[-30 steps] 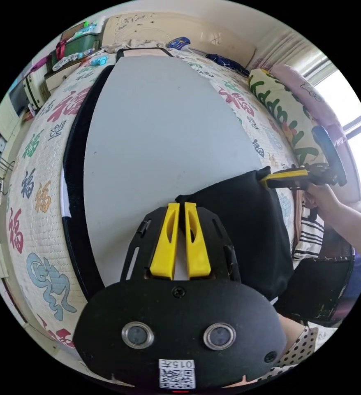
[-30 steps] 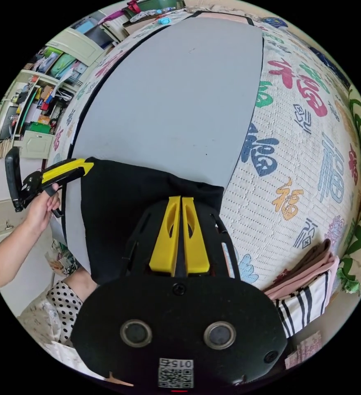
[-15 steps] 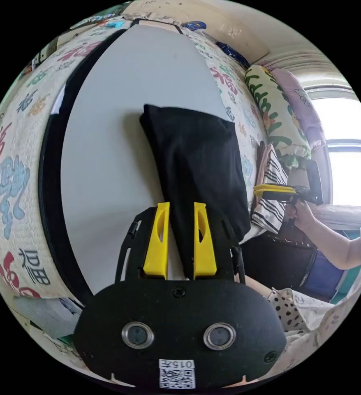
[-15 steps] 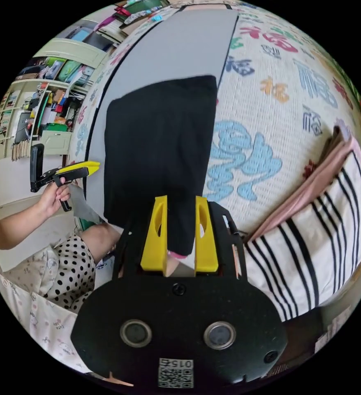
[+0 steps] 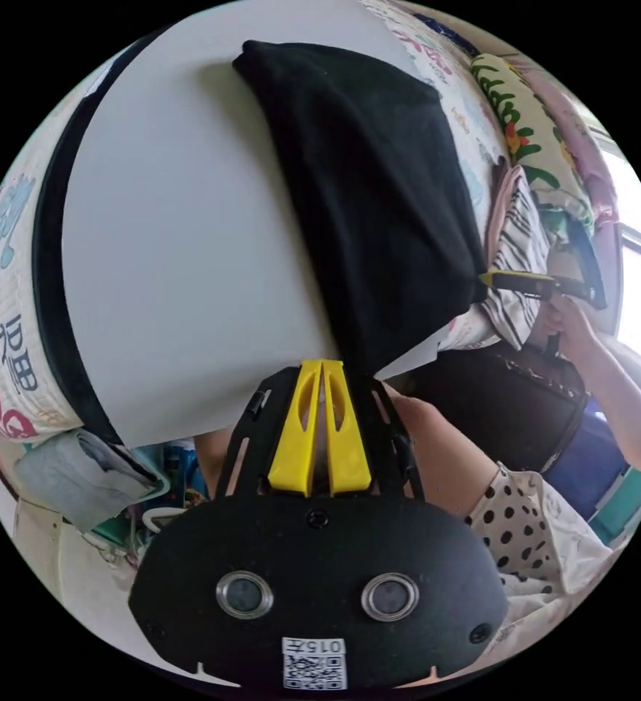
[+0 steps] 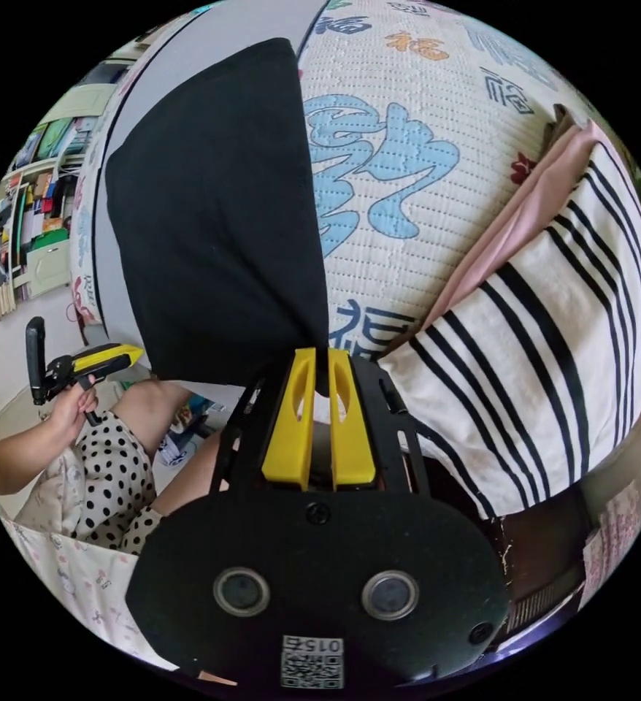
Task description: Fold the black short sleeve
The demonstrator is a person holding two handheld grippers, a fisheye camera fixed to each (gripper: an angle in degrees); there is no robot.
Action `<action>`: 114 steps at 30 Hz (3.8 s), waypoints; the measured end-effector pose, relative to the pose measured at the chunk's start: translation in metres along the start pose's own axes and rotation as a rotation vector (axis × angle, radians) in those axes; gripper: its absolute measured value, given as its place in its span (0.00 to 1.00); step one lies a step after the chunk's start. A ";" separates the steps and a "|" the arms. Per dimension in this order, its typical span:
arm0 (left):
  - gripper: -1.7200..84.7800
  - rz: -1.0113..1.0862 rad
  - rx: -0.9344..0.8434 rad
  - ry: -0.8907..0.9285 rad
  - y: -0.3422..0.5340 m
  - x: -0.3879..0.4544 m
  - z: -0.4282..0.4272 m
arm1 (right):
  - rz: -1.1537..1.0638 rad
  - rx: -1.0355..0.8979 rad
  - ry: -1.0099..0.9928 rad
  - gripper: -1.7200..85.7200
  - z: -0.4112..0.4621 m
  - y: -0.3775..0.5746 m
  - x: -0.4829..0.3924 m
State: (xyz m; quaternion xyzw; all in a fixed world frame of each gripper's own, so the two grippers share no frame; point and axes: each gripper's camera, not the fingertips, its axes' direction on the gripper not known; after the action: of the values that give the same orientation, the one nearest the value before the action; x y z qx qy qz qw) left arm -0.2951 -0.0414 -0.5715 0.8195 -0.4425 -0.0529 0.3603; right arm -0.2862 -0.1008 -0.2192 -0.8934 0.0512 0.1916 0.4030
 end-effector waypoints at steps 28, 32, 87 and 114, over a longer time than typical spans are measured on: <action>0.20 -0.045 0.567 -0.060 -0.142 0.006 -0.247 | -0.297 0.296 -0.019 0.15 -0.039 -0.317 0.049; 0.17 -0.035 0.582 -0.124 -0.135 0.024 -0.264 | -0.313 0.278 -0.018 0.14 -0.017 -0.350 0.077; 0.08 -0.769 1.498 0.095 0.972 -0.187 -0.585 | -1.458 -0.011 -0.356 0.04 0.607 -0.517 0.080; 0.02 -1.227 1.072 -0.008 0.841 -0.570 -0.472 | -1.657 0.129 0.868 0.01 1.260 -0.638 -0.060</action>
State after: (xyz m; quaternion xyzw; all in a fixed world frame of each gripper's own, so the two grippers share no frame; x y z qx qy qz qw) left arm -1.0245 0.3570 0.1791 0.9769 0.1190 -0.0249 -0.1758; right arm -0.5644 1.2549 -0.5076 -0.6143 -0.4450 -0.5101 0.4054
